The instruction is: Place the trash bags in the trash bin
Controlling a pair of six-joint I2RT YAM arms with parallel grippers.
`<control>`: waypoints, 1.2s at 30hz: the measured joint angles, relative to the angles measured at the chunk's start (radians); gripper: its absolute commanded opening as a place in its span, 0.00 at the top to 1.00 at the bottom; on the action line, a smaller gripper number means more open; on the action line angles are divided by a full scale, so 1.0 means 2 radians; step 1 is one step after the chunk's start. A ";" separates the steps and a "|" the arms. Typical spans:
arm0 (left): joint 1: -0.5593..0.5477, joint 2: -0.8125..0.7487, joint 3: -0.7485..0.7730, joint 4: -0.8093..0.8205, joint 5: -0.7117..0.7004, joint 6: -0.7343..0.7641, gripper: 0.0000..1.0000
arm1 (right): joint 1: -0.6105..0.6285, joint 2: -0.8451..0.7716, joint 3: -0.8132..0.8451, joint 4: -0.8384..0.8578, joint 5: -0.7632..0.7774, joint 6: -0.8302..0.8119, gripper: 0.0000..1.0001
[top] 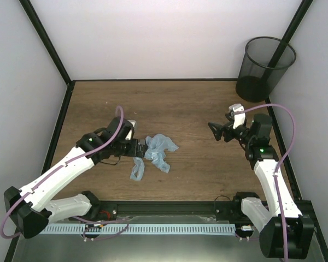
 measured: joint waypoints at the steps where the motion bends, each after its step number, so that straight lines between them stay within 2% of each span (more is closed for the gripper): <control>1: 0.000 0.000 -0.001 -0.009 0.004 -0.003 0.02 | 0.000 0.000 0.000 0.000 -0.003 -0.001 0.00; 7: -0.002 -0.001 -0.021 -0.025 0.020 -0.014 0.02 | -0.001 0.001 0.000 0.000 -0.022 -0.008 0.00; 14: -0.002 0.010 -0.041 0.001 0.023 -0.021 0.06 | -0.002 0.003 0.000 -0.001 -0.035 -0.010 0.00; 19: -0.002 0.061 -0.041 0.050 0.030 -0.017 0.07 | -0.002 0.003 0.000 -0.001 -0.040 -0.013 0.00; 22: -0.002 0.109 -0.033 0.088 0.035 -0.007 0.12 | -0.002 0.005 0.000 -0.001 -0.042 -0.015 0.00; 25: -0.007 0.173 -0.014 0.131 0.059 0.002 0.11 | -0.002 0.008 0.000 -0.002 -0.042 -0.021 0.00; 28: -0.037 0.220 -0.002 0.177 0.095 0.007 0.11 | -0.002 0.010 -0.001 -0.003 -0.041 -0.026 0.00; 32: -0.098 0.245 0.011 0.220 0.153 0.015 0.09 | -0.002 0.014 -0.002 -0.003 -0.036 -0.031 0.00; 36: -0.116 0.236 0.029 0.214 0.140 0.024 0.05 | -0.002 0.029 -0.002 -0.003 -0.036 -0.034 0.00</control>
